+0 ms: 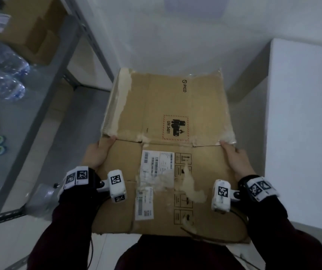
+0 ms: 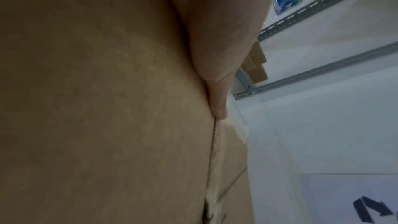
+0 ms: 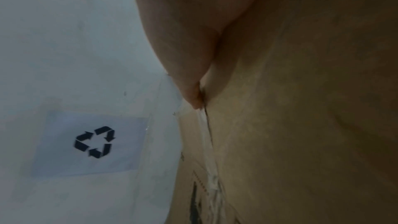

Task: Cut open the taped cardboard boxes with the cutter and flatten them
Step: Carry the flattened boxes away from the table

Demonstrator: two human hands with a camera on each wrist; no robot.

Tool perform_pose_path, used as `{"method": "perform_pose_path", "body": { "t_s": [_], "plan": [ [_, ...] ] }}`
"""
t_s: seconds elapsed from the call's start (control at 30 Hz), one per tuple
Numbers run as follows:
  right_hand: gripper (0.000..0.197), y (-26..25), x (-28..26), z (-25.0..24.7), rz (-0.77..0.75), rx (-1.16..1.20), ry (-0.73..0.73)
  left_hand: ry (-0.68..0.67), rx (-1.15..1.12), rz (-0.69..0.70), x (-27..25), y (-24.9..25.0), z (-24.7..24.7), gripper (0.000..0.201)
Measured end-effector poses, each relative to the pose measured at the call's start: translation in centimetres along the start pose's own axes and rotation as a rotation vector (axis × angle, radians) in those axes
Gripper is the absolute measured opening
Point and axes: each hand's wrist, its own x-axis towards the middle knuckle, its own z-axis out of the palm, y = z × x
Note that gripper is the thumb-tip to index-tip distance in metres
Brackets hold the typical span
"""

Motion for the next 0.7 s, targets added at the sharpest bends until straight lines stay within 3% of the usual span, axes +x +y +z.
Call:
{"method": "perform_pose_path", "body": {
  "t_s": [0.07, 0.23, 0.43, 0.63, 0.7],
  "plan": [
    [0.056, 1.0, 0.7, 0.2, 0.011, -0.019, 0.034, -0.015, 0.027, -0.009, 1.2, -0.1, 1.0, 0.077],
    [0.033, 4.2, 3.7, 2.3, 0.030, -0.074, 0.072, -0.043, 0.096, -0.026, 5.8, -1.9, 3.8, 0.074],
    [0.055, 11.5, 11.5, 7.7, 0.049, -0.155, 0.133, -0.083, 0.160, -0.016, 15.3, -7.4, 10.0, 0.066],
    [0.050, 19.0, 23.4, 14.0, 0.037, -0.219, 0.142, -0.135, 0.175, 0.000, 27.2, -14.0, 17.5, 0.064],
    [0.061, 21.3, 28.0, 15.8, 0.031, -0.271, 0.140, -0.138, 0.155, 0.011, 31.0, -15.8, 20.2, 0.061]
  ]
}}
